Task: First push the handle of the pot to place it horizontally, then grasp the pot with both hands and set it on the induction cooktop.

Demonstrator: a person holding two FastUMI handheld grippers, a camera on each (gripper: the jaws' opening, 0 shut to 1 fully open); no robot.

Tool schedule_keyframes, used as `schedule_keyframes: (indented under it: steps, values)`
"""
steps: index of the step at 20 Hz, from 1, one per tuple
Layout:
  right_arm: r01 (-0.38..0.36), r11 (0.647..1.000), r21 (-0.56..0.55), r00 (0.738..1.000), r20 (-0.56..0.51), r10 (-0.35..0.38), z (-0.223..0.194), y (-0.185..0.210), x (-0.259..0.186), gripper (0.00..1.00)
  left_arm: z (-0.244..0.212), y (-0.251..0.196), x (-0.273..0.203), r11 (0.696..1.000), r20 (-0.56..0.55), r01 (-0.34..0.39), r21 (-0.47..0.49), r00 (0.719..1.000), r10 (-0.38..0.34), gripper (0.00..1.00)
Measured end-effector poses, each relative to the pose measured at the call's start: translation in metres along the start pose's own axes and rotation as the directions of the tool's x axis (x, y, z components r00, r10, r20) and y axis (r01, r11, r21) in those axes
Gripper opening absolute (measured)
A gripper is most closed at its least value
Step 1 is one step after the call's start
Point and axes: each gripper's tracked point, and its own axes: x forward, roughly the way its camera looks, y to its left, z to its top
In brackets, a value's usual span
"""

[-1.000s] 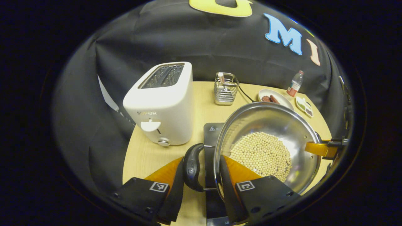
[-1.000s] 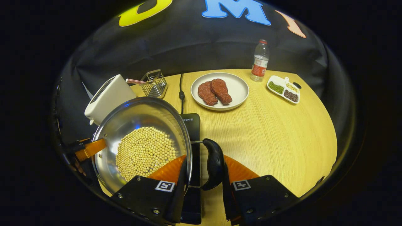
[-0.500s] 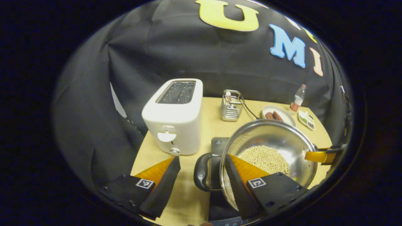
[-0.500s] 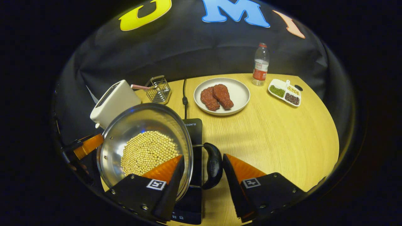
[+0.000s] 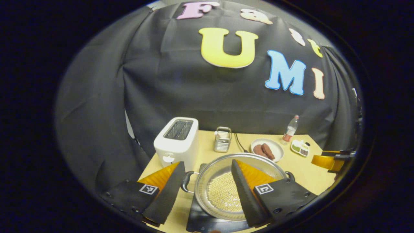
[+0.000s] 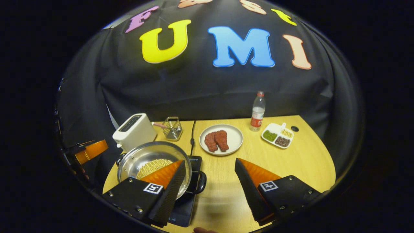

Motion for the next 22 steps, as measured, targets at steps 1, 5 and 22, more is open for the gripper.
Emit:
schedule_keyframes:
  steps: [1,5,22]
  values:
    - [0.008,1.0,-0.003,0.999,0.046,-0.008,0.016,-0.009,-0.013,0.93,0.015,-0.021,-0.012,1.0,0.039,0.003,-0.001,0.999,-0.003,0.92]
    - [0.035,0.999,-0.008,0.975,0.22,-0.032,0.081,-0.05,-0.071,0.93,0.079,-0.098,-0.059,0.999,0.202,0.038,0.018,0.979,-0.04,0.94]
    - [0.041,0.999,-0.022,0.874,0.485,-0.025,0.16,-0.183,-0.21,0.98,0.16,-0.273,-0.196,0.999,0.473,0.007,0.034,0.881,-0.022,0.99]
